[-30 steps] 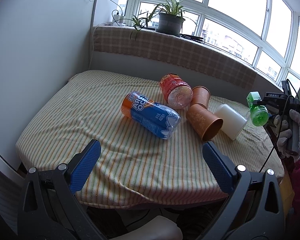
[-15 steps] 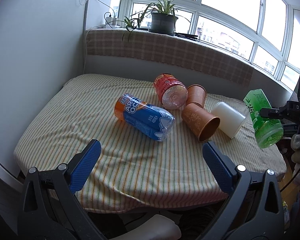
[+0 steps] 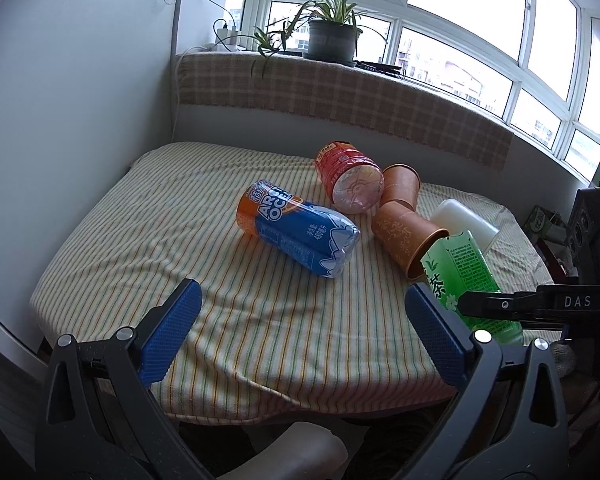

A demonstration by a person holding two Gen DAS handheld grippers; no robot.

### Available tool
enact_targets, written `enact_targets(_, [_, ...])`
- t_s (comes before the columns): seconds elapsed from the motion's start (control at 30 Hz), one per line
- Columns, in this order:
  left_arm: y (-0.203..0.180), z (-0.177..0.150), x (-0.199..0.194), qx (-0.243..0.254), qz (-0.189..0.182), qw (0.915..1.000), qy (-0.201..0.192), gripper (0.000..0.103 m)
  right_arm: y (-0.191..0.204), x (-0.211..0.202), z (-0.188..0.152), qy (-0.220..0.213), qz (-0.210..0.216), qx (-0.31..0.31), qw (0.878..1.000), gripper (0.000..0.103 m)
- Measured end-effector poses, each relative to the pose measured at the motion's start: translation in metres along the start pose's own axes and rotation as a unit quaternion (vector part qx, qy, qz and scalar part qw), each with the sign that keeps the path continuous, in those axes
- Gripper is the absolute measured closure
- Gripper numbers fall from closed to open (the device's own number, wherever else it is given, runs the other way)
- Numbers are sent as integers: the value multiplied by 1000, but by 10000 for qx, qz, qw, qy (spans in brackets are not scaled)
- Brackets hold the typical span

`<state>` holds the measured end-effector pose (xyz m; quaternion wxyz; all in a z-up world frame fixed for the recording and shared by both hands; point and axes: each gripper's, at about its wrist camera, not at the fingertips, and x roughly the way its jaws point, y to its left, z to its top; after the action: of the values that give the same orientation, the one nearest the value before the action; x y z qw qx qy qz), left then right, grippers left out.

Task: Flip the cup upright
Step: 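Lift the green bottle with the right tool toward the left tool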

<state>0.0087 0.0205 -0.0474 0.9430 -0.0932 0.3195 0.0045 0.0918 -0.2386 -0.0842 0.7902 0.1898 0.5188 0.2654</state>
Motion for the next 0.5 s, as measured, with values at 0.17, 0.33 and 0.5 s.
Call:
enact_targets(0.17, [4, -1, 5, -122, -78, 9998, 120, 0, -1, 16, 1, 75, -88, 76, 9999, 42])
enact_targets(0.33, [6, -1, 10, -177, -161, 9995, 212, 0, -2, 30, 6, 170, -190, 126, 9996, 42])
enact_targets(0.5, [6, -4, 13, -218, -244, 9990, 312, 0, -9, 38, 10, 210, -183, 281, 9992, 42])
